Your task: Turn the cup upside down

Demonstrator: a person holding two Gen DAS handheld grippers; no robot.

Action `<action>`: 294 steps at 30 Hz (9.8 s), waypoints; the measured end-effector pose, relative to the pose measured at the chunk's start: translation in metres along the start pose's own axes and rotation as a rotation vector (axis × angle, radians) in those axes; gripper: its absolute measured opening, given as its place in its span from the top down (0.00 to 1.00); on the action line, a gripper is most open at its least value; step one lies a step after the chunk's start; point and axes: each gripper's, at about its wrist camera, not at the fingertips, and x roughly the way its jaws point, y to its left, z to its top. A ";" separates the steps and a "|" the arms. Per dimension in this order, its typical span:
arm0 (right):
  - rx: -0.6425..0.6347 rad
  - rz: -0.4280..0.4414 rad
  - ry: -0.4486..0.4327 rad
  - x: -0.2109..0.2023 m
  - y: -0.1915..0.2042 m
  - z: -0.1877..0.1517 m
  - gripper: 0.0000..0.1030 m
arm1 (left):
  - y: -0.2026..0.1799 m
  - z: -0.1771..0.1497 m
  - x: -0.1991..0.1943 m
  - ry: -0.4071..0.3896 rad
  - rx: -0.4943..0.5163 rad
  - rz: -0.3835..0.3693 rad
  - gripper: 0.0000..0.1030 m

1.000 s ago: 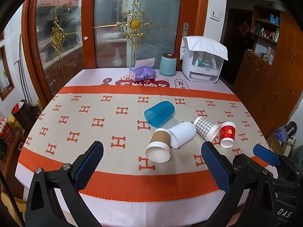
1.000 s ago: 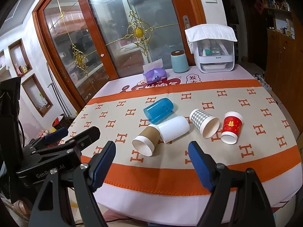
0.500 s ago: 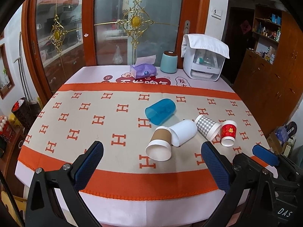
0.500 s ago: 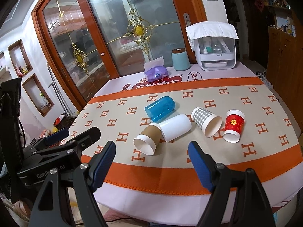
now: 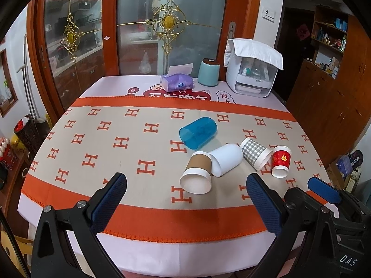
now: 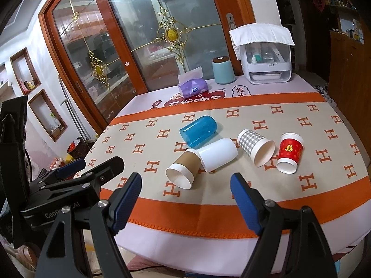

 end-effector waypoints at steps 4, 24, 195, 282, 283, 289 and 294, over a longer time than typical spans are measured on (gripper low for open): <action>0.001 0.003 0.008 0.003 0.001 0.000 0.23 | 0.001 0.000 0.003 0.010 -0.003 0.000 0.01; 0.024 0.061 0.160 0.059 0.004 0.031 0.23 | 0.027 0.017 0.040 0.056 0.006 0.030 0.01; 0.152 -0.078 0.263 0.114 -0.078 -0.082 0.40 | -0.013 -0.099 0.167 0.057 0.246 -0.154 0.25; -0.064 -0.036 -0.090 -0.009 0.015 0.005 0.39 | 0.012 0.006 -0.005 -0.028 0.043 0.044 0.01; -0.065 -0.037 -0.089 -0.009 0.015 0.006 0.39 | 0.012 0.006 -0.005 -0.030 0.043 0.047 0.01; -0.067 -0.044 -0.087 -0.007 0.017 0.005 0.39 | 0.014 0.005 -0.002 -0.019 0.034 0.047 0.01; -0.067 -0.042 -0.085 -0.006 0.017 0.005 0.39 | 0.016 0.004 0.000 -0.013 0.031 0.050 0.01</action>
